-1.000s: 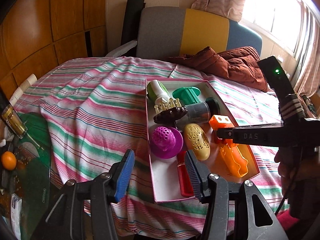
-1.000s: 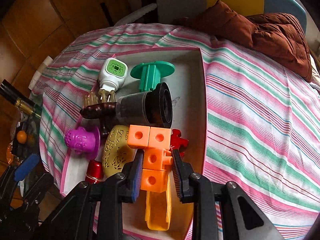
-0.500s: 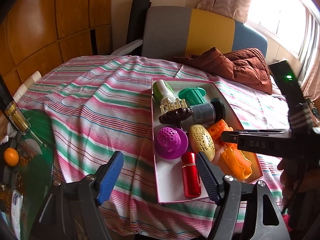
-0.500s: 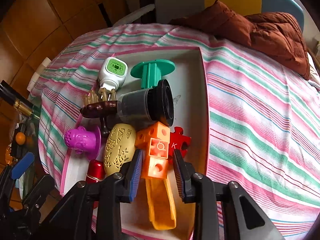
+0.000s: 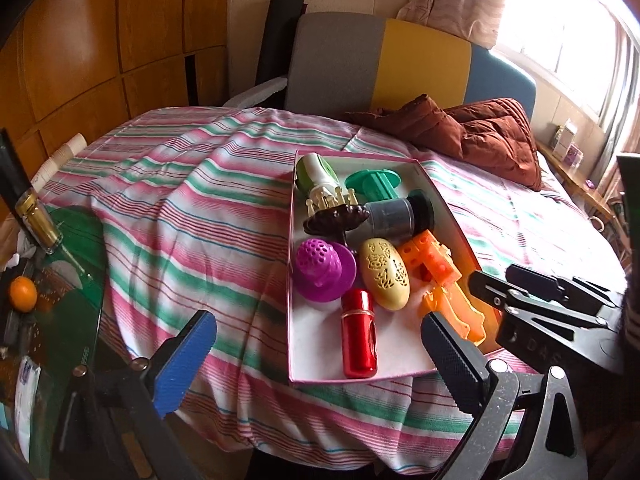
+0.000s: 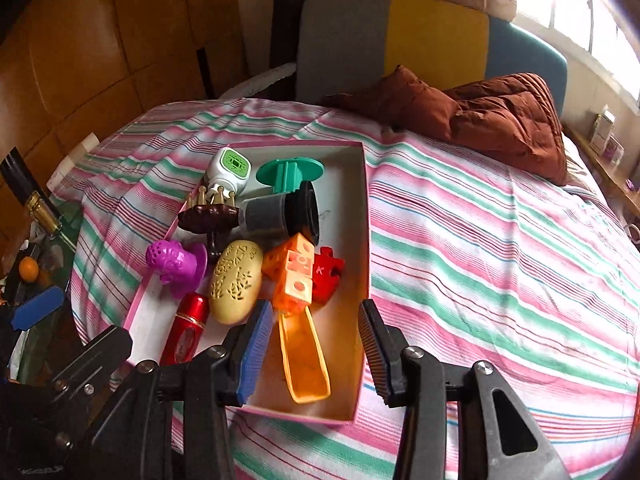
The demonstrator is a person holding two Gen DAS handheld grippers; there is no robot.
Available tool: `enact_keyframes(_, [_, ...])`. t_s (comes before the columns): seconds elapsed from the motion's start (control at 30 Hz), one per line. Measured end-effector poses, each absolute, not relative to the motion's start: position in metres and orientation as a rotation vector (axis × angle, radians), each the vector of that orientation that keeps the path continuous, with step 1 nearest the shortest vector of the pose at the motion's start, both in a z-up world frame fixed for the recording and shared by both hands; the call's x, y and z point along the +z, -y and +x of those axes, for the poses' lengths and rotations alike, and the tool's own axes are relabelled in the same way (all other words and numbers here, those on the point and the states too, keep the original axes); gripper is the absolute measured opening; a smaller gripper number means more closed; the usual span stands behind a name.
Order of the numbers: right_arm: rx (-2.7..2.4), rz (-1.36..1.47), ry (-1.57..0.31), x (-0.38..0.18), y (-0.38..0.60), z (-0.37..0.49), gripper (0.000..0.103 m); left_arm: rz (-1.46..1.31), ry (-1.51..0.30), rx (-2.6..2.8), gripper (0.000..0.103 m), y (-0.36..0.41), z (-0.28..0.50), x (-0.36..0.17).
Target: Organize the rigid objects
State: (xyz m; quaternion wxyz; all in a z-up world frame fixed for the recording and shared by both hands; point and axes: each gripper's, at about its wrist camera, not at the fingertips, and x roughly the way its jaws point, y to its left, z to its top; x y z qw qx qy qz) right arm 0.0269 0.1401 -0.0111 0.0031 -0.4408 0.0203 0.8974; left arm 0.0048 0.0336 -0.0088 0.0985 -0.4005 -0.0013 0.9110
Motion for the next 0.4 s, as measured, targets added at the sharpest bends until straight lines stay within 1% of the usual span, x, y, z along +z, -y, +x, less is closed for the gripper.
enact_keyframes(0.1, [2.807,-1.375,-0.059,-0.010,-0.142,0.034,0.045,-1.111,0.023,2.732,0.103,-0.033,0.015,-0.006])
enact_keyframes(0.23, [2.805,-1.373,-0.046,-0.012,-0.141,0.041,0.045,-1.089,-0.038,2.777,0.102,-0.037,0.021,-0.003])
enact_keyframes(0.4, [2.813,-1.353,-0.032,-0.013,-0.138,0.047,0.045,-1.099,-0.045,2.774,0.103,-0.037,0.021,0.001])
